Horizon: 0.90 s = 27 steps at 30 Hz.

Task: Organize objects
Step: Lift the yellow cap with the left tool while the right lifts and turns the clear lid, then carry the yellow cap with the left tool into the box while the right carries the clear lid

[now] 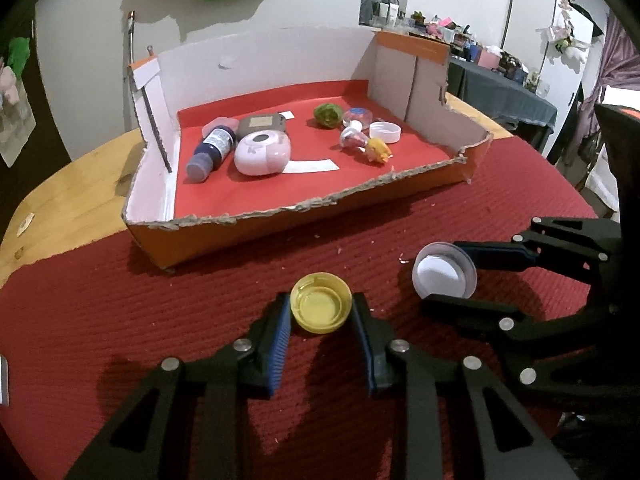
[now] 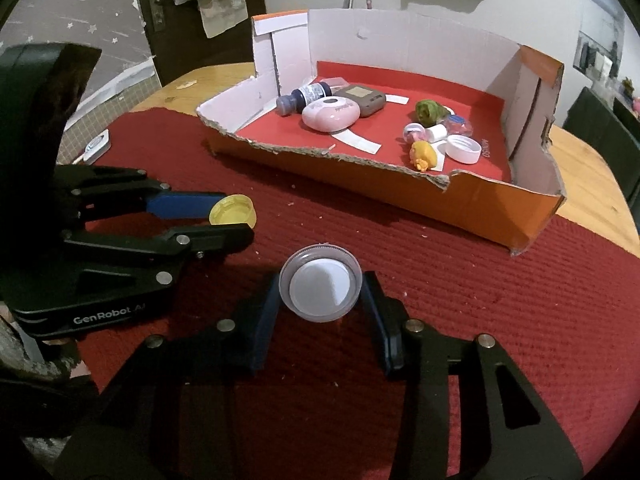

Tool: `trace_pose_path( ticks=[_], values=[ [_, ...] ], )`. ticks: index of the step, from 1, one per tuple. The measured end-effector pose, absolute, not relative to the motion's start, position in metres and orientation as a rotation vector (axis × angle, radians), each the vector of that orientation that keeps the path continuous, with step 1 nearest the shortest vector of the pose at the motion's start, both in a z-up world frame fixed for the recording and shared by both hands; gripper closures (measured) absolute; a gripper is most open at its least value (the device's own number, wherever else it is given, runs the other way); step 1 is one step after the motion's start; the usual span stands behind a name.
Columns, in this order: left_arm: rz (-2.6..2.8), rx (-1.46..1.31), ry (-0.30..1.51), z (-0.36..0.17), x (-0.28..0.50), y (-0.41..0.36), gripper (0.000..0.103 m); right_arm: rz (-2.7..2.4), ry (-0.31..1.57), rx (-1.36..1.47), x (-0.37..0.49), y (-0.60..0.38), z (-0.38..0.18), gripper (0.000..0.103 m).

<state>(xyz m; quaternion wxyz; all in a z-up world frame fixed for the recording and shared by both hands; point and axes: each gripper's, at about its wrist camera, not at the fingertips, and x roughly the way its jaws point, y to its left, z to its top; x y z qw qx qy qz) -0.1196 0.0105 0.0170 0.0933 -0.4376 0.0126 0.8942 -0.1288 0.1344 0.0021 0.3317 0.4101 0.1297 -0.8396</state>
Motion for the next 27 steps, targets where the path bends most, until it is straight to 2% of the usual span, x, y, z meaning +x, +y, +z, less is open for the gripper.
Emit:
trace_pose_path(
  ticks=[12, 27],
  values=[
    [2.639, -1.289, 0.012, 0.024, -0.114, 0.012, 0.072, -2.182, 0.314, 1.071, -0.126, 0.136, 0.013, 0.064],
    [2.650, -1.204, 0.018, 0.059, -0.106, 0.014, 0.072, -2.156, 0.266, 1.046, -0.126, 0.141, 0.042, 0.064]
  ],
)
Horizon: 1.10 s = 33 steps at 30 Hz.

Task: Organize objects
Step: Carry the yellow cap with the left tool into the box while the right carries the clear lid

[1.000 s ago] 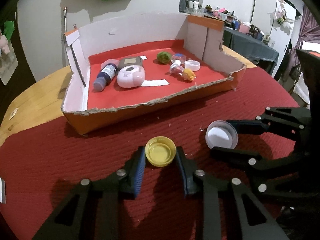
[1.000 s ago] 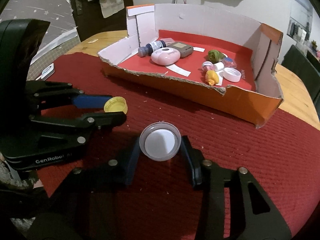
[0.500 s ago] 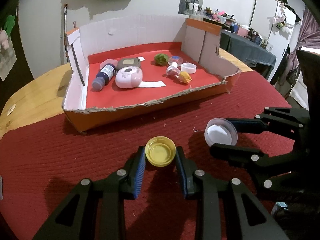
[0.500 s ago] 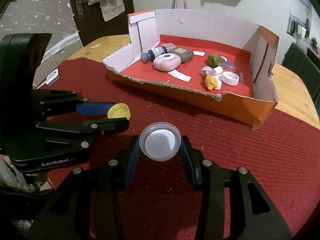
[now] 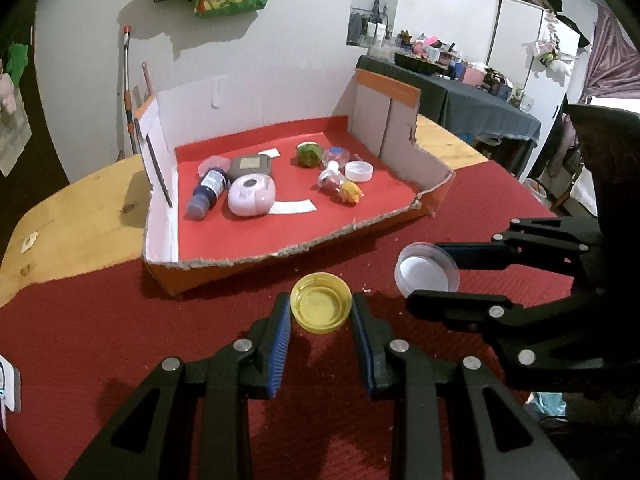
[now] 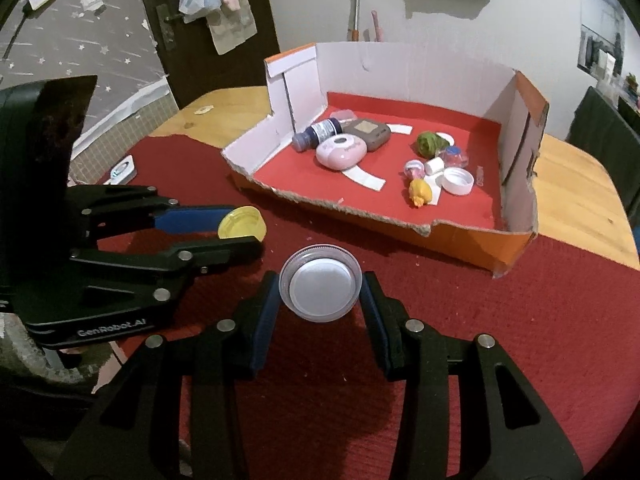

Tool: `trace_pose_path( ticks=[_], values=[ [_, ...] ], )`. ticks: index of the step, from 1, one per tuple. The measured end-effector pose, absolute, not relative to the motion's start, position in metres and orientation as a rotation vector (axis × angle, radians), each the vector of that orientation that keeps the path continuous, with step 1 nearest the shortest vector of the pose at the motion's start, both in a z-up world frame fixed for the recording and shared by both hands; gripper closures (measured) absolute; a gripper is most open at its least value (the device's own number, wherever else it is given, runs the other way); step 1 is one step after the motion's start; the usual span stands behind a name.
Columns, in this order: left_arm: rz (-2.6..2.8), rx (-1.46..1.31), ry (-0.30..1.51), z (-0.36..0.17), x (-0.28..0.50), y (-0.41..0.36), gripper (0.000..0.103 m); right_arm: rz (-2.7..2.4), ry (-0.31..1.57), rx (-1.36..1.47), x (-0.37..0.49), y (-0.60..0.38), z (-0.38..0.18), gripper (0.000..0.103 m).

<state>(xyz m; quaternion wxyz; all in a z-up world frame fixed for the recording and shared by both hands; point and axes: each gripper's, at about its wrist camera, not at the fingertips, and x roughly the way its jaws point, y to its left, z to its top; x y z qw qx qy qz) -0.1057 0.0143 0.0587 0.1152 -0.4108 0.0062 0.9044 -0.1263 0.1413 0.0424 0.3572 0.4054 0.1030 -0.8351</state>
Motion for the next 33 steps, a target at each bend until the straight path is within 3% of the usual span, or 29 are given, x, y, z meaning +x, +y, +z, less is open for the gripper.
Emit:
trace_pose_path(
  ticks=[19, 33],
  values=[
    [2.666, -1.164, 0.025, 0.080, -0.133, 0.008, 0.072, -2.144, 0.240, 1.012, -0.146, 0.135, 0.068, 0.064],
    [2.650, -1.257, -0.020, 0.064, -0.179, -0.005, 0.072, -2.150, 0.223, 1.088, -0.197, 0.127, 0.059, 0.064]
  ],
)
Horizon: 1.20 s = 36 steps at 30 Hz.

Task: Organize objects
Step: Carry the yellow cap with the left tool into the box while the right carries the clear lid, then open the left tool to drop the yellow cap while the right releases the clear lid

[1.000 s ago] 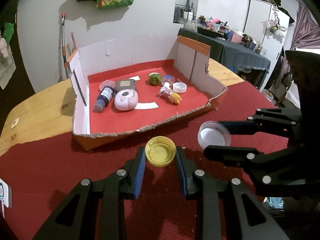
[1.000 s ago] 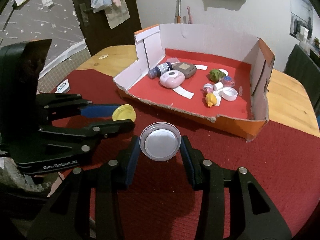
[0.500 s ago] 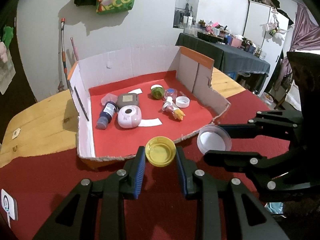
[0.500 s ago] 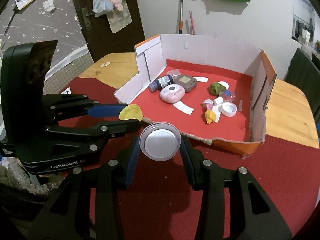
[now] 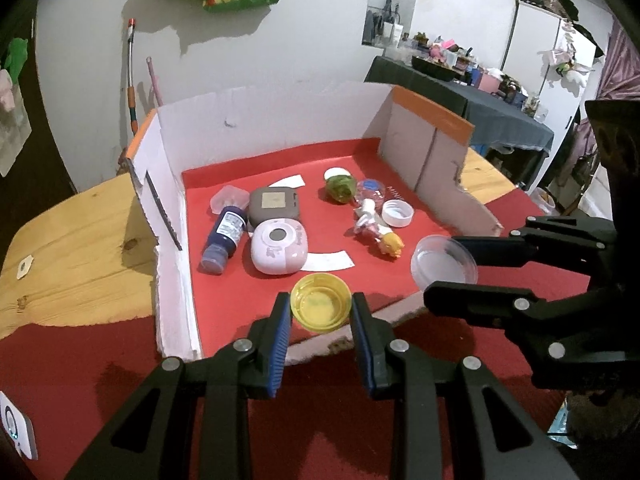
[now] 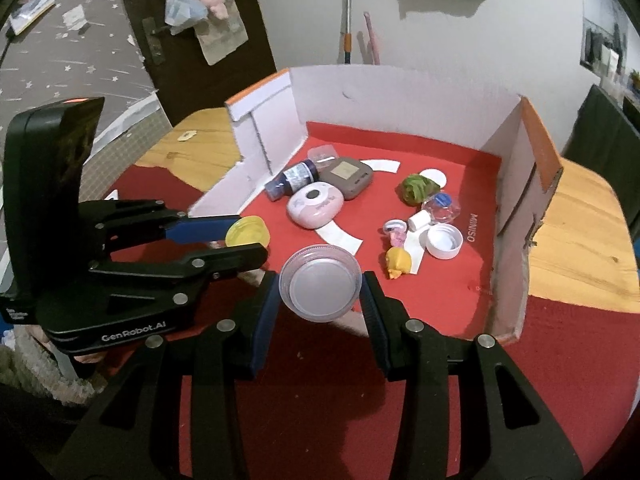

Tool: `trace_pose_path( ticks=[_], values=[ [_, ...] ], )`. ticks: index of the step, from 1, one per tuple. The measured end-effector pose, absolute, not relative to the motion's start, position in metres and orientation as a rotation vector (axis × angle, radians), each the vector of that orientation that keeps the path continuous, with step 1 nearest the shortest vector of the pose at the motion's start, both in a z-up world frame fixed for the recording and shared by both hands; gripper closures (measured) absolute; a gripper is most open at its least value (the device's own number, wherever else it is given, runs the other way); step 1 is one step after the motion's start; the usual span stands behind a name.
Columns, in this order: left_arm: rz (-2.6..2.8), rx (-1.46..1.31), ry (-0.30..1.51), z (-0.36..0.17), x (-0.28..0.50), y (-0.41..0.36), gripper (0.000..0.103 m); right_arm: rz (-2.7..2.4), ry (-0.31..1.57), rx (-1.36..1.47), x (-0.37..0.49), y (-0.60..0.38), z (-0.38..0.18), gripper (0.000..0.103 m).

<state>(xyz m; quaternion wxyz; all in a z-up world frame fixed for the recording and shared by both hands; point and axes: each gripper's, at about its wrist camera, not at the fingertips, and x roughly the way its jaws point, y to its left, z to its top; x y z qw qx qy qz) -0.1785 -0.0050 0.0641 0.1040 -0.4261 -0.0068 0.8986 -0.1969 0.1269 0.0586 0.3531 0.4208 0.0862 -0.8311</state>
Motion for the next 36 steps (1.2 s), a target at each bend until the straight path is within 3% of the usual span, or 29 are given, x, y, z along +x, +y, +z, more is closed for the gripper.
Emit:
trace_pose_path(
  ticks=[36],
  values=[
    [2.595, -1.445, 0.036, 0.029, -0.223, -0.011, 0.072, -2.159, 0.281, 1.286, -0.246, 0.129, 0.014, 0.063]
  ],
)
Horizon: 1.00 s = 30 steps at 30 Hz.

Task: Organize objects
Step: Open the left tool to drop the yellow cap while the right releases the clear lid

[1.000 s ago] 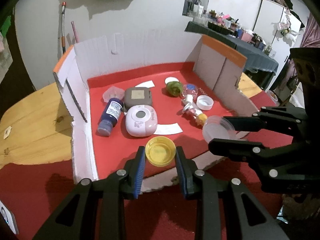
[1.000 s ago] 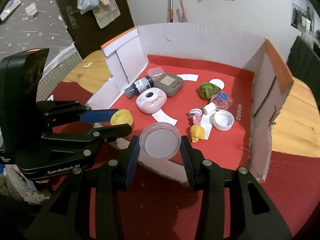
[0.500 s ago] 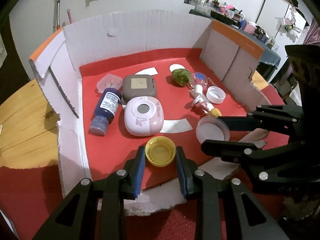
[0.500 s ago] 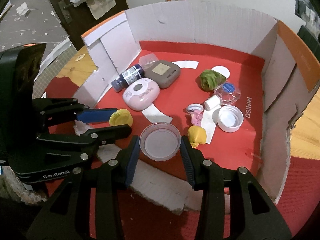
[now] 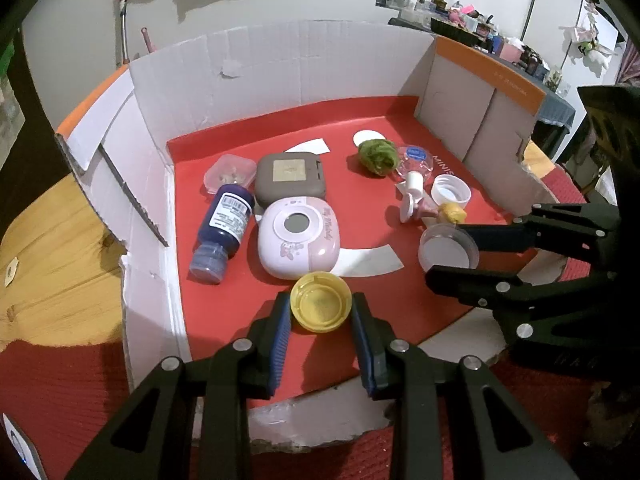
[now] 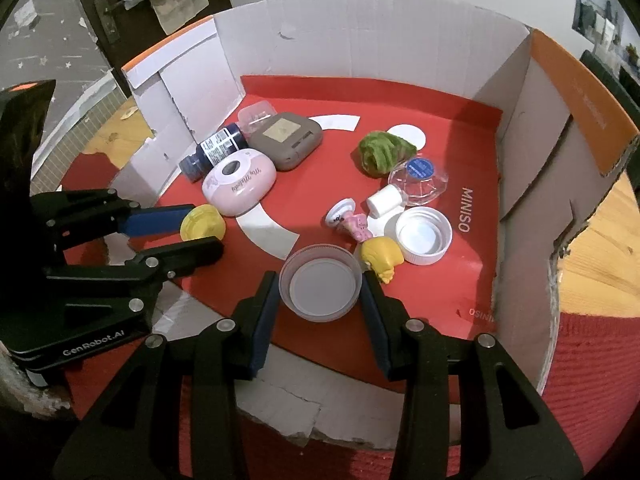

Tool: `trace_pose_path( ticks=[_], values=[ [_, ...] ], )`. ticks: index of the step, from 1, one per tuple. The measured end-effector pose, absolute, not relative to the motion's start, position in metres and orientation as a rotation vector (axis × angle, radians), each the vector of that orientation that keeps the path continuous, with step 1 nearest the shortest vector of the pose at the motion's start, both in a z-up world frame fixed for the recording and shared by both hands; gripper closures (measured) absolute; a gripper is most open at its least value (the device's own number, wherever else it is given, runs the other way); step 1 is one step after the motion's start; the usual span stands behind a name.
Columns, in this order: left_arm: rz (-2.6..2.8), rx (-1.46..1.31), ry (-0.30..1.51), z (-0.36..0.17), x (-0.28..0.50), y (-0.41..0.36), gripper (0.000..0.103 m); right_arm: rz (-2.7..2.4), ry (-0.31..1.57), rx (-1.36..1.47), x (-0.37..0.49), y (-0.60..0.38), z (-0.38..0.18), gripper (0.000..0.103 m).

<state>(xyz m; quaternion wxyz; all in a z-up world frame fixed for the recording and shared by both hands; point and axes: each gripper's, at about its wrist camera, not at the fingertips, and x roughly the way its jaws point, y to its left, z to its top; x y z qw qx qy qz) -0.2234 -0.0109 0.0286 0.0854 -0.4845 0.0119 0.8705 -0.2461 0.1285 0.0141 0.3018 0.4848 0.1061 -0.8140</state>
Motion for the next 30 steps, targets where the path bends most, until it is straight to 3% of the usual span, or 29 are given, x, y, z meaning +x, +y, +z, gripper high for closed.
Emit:
trace_pose_path(
  ticks=[10, 13, 15, 17, 25, 27, 30],
  values=[
    [2.602, -1.440, 0.037, 0.029, -0.223, -0.012, 0.071, -2.163, 0.281, 1.281, -0.244, 0.130, 0.016, 0.063],
    [2.611, -1.438, 0.035, 0.030, -0.222, -0.012, 0.067, -2.158, 0.261, 1.279, -0.245, 0.131, 0.017, 0.061],
    [2.619, -1.436, 0.033, 0.031, -0.222, -0.013, 0.062, -2.161, 0.260, 1.269, -0.244, 0.129, 0.017, 0.047],
    [2.625, -1.428, 0.027, 0.032, -0.220, -0.014, 0.061, -2.169, 0.263, 1.255, -0.242, 0.129, 0.019, 0.041],
    [2.704, -1.350, 0.052, 0.047, -0.205, -0.012, 0.047, -2.210, 0.218, 1.180, -0.228, 0.134, 0.037, 0.040],
    [2.734, -1.328, 0.056, 0.050, -0.200, -0.012, 0.047, -2.236, 0.208, 1.158, -0.223, 0.136, 0.042, 0.029],
    [2.768, -1.301, 0.029, 0.055, -0.192, -0.015, 0.040, -2.269, 0.188, 1.126, -0.216, 0.139, 0.048, 0.029]
  ],
)
